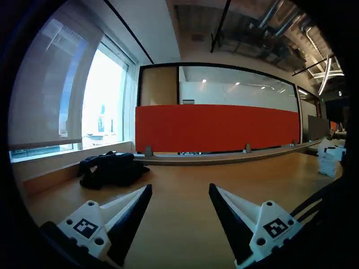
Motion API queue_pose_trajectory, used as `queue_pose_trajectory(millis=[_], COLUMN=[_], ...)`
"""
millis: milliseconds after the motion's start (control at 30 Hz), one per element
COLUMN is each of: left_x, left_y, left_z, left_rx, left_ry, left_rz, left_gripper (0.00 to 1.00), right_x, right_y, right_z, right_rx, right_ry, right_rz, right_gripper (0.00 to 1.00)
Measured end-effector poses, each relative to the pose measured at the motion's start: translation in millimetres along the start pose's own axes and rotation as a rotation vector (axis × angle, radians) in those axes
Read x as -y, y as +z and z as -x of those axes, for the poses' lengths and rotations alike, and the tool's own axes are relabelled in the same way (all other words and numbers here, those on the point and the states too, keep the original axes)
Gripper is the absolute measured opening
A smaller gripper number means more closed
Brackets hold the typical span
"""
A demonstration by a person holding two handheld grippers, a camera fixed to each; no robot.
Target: Fold towel
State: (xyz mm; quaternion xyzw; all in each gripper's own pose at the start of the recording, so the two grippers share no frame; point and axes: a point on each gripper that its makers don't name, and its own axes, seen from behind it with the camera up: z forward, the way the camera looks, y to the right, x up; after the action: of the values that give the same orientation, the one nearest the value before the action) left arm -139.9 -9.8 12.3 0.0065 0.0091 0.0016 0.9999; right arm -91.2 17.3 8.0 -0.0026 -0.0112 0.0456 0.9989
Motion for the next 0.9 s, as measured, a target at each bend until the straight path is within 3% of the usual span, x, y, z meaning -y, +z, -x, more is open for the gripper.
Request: queue_pose_trajectory(millis=[900], left_x=[0.0], left_y=[0.7], left_z=[-1], left_rx=[0.000], left_ry=[0.000], left_rz=[0.000], left_gripper=[0.94], right_x=[12], right_y=[-1.1], right_z=[0], right_rx=[-0.006], right_ry=[-0.049], right_rz=[-0.019], right_gripper=[1.00])
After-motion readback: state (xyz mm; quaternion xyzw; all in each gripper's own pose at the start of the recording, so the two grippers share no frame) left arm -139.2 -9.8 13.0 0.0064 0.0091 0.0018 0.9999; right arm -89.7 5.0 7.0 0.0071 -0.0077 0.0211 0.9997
